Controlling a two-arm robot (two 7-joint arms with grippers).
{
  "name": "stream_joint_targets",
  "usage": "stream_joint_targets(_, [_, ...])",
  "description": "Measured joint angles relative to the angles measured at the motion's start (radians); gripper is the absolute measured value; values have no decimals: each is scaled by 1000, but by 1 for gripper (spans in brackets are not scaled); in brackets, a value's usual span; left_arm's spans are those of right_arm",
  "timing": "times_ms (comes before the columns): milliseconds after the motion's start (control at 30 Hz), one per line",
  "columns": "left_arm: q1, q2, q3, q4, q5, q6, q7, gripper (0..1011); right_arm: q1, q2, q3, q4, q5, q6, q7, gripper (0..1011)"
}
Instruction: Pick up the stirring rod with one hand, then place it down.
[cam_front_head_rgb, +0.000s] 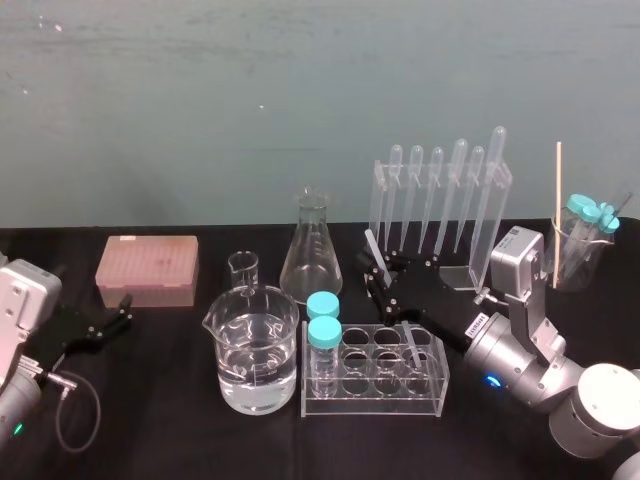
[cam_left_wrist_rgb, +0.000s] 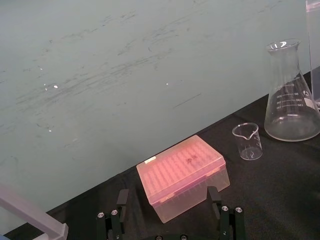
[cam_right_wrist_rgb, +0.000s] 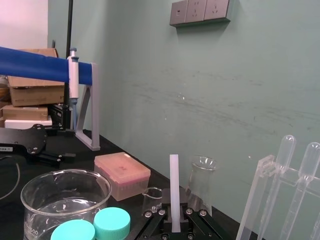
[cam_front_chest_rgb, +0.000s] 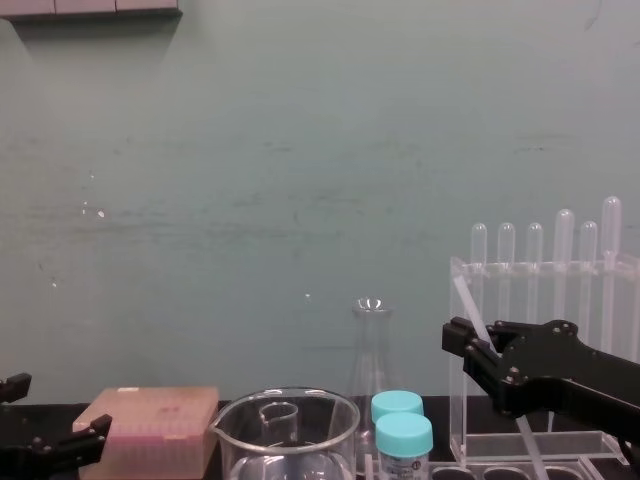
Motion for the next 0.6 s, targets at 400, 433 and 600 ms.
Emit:
stream_joint_targets(400, [0, 0, 0, 0, 0, 0, 0, 1000, -1, 0, 0, -1, 3, -2, 3, 252])
stream_joint_targets(433, [0, 0, 0, 0, 0, 0, 0, 1000, -1, 0, 0, -1, 3, -3, 3, 269])
stream_joint_targets(600, [0, 0, 0, 0, 0, 0, 0, 1000, -1, 0, 0, -1, 3, -3, 3, 447])
